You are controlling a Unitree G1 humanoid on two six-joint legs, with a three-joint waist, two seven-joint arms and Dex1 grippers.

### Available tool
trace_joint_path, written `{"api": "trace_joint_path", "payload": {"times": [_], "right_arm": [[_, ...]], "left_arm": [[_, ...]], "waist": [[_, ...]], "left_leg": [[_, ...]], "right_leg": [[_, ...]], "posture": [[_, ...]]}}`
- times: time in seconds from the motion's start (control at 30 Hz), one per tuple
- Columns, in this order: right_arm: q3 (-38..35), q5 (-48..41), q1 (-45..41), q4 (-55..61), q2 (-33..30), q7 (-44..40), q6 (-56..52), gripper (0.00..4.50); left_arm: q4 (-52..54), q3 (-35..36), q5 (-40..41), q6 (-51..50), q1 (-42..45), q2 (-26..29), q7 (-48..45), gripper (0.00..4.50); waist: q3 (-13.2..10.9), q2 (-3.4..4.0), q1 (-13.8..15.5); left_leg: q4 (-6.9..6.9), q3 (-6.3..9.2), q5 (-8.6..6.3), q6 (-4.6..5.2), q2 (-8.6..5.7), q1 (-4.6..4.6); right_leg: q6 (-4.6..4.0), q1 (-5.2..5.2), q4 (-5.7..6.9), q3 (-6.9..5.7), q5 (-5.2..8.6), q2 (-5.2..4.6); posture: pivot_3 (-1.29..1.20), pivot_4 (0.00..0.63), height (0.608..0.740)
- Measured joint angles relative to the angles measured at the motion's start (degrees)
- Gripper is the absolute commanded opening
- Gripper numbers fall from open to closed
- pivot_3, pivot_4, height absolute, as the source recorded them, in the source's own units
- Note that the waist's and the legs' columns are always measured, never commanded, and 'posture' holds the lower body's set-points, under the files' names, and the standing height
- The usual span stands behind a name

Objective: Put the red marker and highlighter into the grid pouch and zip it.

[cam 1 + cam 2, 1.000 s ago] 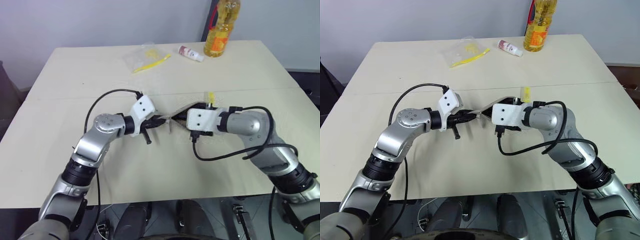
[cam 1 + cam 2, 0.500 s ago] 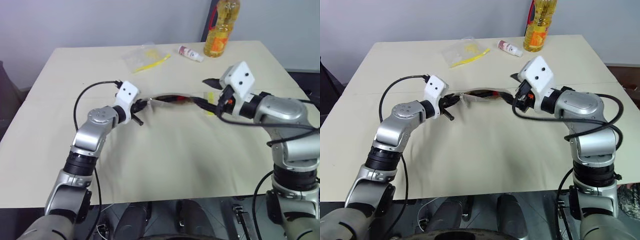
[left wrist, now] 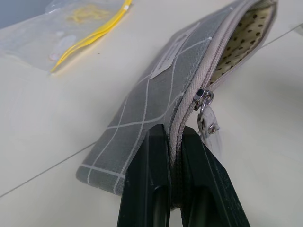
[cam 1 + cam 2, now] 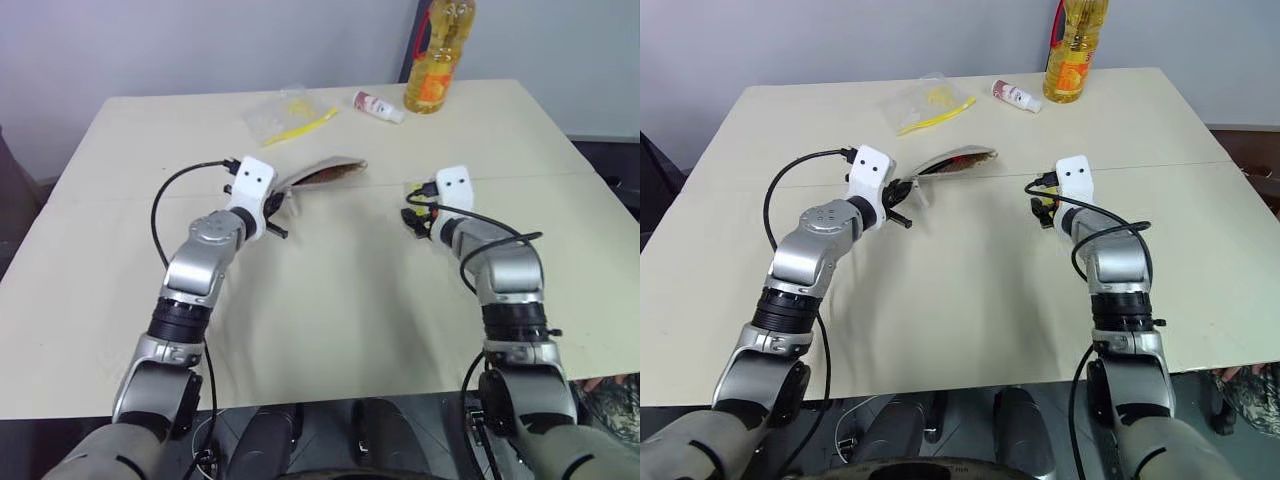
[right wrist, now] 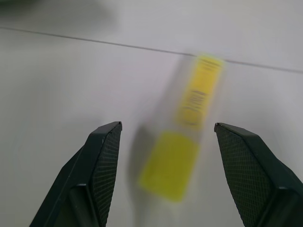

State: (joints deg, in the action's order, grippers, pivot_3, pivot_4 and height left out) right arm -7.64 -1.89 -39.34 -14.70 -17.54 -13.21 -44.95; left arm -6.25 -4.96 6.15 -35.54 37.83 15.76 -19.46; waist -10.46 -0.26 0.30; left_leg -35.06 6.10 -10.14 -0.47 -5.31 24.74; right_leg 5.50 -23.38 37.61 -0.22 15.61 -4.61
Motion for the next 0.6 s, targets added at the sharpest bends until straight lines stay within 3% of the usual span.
{"api": "trace_joint_path", "payload": {"times": [0.07, 0.1, 0.17, 0.27, 0.47, 0.6], "right_arm": [[-0.5, -0.2, -0.4, -2.1, 0.6, 1.4, 1.2, 3.23], [-1.0, -0.7, -0.4, -3.2, 1.0, 1.9, 1.6, 3.0], [-1.8, -1.5, -0.4, -4.2, 1.7, 2.5, 1.8, 2.4], [-2.3, -2.3, -0.4, -4.3, 2.1, 3.2, 1.9, 0.91], [0.2, -2.8, 2.9, 1.9, -0.9, 1.2, 1.0, 0.9], [4.1, -4.6, 10.8, 17.9, -11.9, -9.7, 0.1, 0.9]], "left_arm": [[0.6, -0.1, 0.0, 0.0, -0.4, 0.0, -0.2, 0.0], [1.1, -0.1, 0.0, 0.0, -0.9, 0.0, -0.4, 0.0], [1.8, -0.2, 0.0, 0.0, -1.8, 0.0, -0.6, 0.0], [2.3, -0.4, 0.0, 0.0, -2.3, -0.1, -0.9, 0.0], [2.3, -0.4, 0.0, 0.6, -2.3, -0.4, -1.2, 0.0], [1.5, -0.8, -0.3, 2.8, -1.9, -0.5, -2.6, 0.0]], "waist": [[0.0, 0.0, -0.1], [0.0, 0.0, -0.1], [0.0, 0.01, -0.3], [0.0, 0.01, -0.4], [0.0, 0.01, -0.7], [0.0, 0.02, -0.7]], "left_leg": [[0.01, 0.0, 0.0, 0.0, 0.0, 0.0], [0.02, 0.0, 0.0, 0.0, 0.0, 0.0], [0.03, 0.0, 0.0, 0.0, 0.0, 0.0], [-0.01, 0.0, 0.0, 0.0, 0.0, 0.0], [0.0, 0.0, 0.0, 0.01, -0.02, -0.01], [0.01, 0.0, -0.04, 0.06, -0.05, 0.0]], "right_leg": [[0.0, 0.0, 0.0, 0.0, 0.0, 0.01], [0.0, 0.0, 0.0, 0.0, 0.0, 0.01], [0.0, -0.01, 0.01, 0.01, 0.0, 0.01], [0.0, 0.0, 0.06, 0.01, 0.0, 0.02], [0.01, 0.0, 0.07, 0.0, 0.0, 0.0], [0.04, 0.01, 0.02, 0.0, 0.02, -0.04]], "posture": [[0.0, 0.15, 0.74], [0.0, 0.15, 0.74], [0.0, 0.15, 0.74], [0.0, 0.15, 0.74], [0.0, 0.15, 0.74], [0.0, 0.15, 0.74]]}}
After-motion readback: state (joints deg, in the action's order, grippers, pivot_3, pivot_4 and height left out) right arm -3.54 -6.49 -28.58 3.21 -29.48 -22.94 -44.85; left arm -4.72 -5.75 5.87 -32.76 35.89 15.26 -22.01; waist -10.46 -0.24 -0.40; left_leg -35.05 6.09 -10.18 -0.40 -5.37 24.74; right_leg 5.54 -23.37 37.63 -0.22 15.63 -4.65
